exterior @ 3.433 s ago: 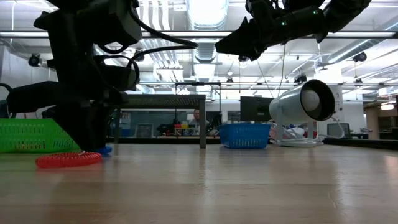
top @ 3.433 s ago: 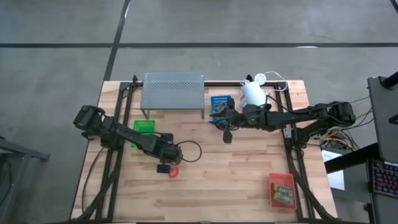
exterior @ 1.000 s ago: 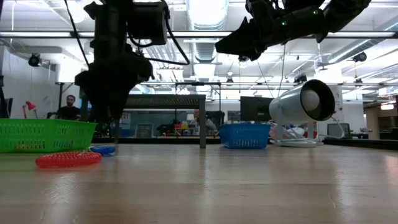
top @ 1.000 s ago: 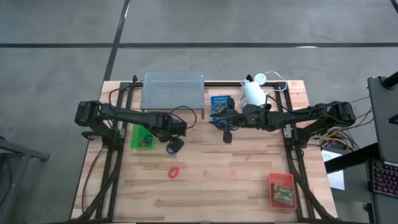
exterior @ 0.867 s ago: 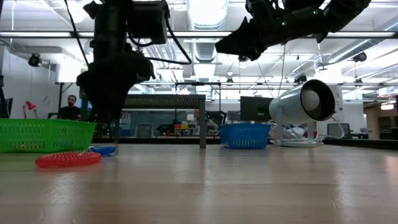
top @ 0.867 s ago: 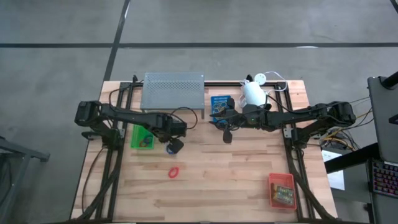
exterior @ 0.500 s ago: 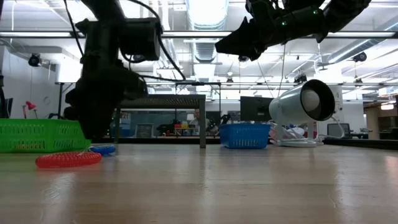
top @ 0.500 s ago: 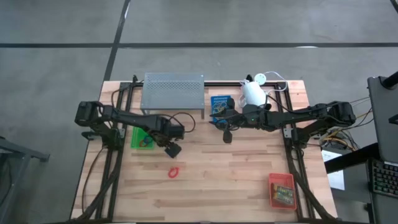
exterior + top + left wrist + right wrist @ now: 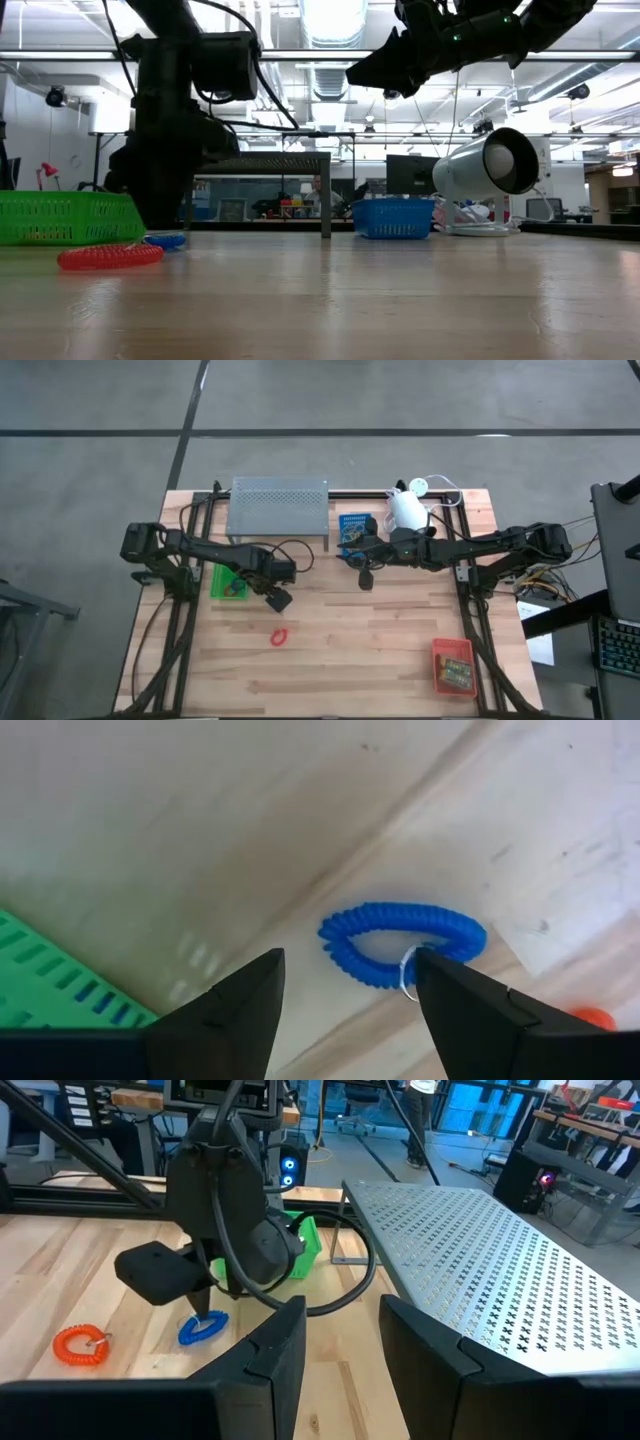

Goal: Pick & Place Office Desk Supplies
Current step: Put the blue spring rubber band into the green bin

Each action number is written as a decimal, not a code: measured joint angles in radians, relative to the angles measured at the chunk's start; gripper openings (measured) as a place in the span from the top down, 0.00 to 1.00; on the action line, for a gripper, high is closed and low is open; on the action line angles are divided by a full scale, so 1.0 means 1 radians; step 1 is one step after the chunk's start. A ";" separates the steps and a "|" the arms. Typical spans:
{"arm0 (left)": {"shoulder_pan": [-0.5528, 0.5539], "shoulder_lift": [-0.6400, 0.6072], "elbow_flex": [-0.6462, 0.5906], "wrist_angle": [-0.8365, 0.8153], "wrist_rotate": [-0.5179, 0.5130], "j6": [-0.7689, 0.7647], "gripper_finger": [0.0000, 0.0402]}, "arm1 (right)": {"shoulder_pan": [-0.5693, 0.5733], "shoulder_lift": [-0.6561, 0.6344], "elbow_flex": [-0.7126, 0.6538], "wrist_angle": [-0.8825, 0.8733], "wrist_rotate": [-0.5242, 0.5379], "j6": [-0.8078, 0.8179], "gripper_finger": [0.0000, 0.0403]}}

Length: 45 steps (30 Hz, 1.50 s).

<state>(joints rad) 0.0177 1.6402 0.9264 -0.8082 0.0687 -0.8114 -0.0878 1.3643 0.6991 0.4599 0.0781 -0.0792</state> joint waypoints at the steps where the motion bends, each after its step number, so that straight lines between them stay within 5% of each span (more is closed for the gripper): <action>1: 0.002 0.001 0.000 0.000 -0.009 0.000 0.43 | 0.000 0.000 0.000 0.000 0.000 0.000 0.68; 20: 0.011 0.099 0.002 0.003 0.014 -0.007 0.50 | 0.000 0.000 0.000 0.000 0.000 0.000 0.68; 38: 0.011 0.101 0.001 0.035 0.012 -0.008 0.88 | 0.000 0.000 0.000 0.000 0.000 0.000 0.68; 45: 0.011 0.102 0.001 0.037 0.012 -0.008 0.92 | 0.000 0.000 0.000 0.000 0.000 0.000 0.68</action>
<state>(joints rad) 0.0288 1.7420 0.9272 -0.7716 0.0807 -0.8196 -0.0875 1.3643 0.6994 0.4599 0.0783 -0.0792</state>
